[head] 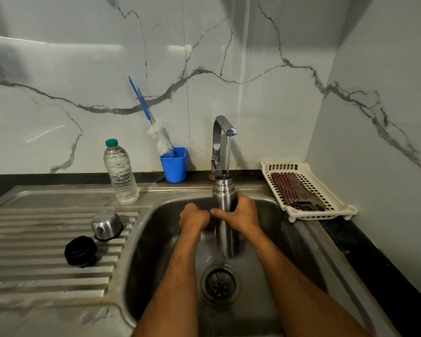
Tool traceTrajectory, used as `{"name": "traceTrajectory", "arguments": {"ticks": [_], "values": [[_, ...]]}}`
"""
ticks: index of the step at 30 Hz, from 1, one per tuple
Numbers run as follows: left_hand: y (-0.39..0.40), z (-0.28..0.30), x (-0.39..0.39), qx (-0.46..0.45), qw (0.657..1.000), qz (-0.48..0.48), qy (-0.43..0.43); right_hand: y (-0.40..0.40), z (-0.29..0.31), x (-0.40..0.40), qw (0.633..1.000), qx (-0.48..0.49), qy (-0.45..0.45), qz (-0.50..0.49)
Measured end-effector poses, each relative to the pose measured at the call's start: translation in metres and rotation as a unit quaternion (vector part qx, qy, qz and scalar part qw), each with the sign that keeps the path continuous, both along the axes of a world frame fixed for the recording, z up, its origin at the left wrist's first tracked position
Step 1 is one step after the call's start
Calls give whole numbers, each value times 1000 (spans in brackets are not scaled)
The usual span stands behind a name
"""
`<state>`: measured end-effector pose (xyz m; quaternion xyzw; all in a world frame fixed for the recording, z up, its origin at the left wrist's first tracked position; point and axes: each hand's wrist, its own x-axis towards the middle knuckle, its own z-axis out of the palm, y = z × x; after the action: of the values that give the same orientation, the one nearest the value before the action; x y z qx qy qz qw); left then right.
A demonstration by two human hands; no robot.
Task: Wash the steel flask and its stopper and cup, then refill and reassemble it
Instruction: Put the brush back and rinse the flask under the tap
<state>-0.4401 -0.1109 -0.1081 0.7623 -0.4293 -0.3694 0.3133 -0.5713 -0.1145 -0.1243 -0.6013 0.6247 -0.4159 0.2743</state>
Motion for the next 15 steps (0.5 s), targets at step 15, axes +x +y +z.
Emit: {"name": "traceTrajectory", "arguments": {"ticks": [15], "values": [[10, -4, -13, 194, 609, 335, 693, 6, 16, 3, 994, -11, -98, 48]]}}
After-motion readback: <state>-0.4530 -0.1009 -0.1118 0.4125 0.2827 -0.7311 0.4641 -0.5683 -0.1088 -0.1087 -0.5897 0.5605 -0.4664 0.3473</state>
